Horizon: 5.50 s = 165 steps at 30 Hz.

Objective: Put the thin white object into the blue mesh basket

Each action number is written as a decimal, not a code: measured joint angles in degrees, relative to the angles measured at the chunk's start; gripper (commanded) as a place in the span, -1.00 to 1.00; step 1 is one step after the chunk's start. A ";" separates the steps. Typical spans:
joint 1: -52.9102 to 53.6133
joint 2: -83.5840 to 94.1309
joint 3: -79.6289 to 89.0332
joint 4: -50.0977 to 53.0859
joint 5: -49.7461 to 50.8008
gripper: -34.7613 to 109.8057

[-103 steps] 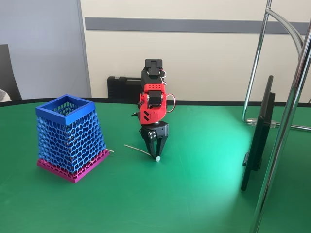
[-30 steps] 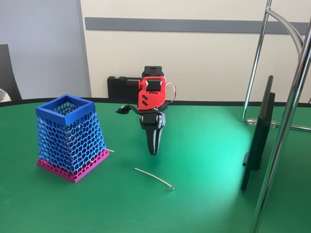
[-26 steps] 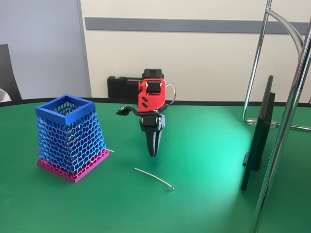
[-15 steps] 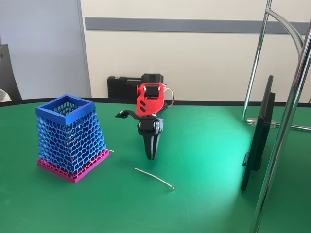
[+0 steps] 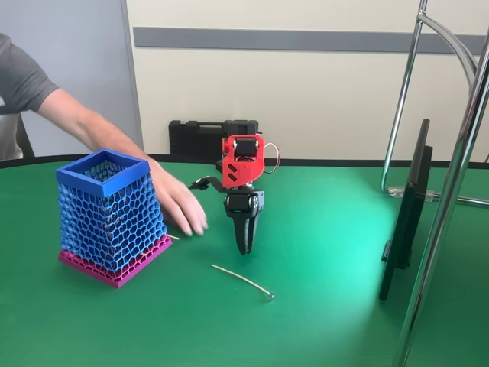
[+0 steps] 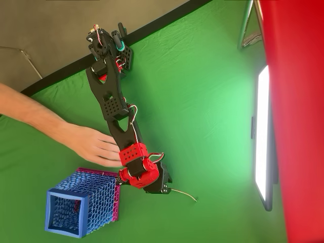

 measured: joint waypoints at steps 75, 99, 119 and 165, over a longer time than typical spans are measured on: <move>-1.85 34.01 39.73 11.34 0.88 -0.33; -5.36 46.76 75.23 -5.19 -0.44 -0.33; -2.64 43.51 77.52 -8.79 -1.93 -0.33; -4.04 36.12 68.91 -6.59 -4.04 -0.44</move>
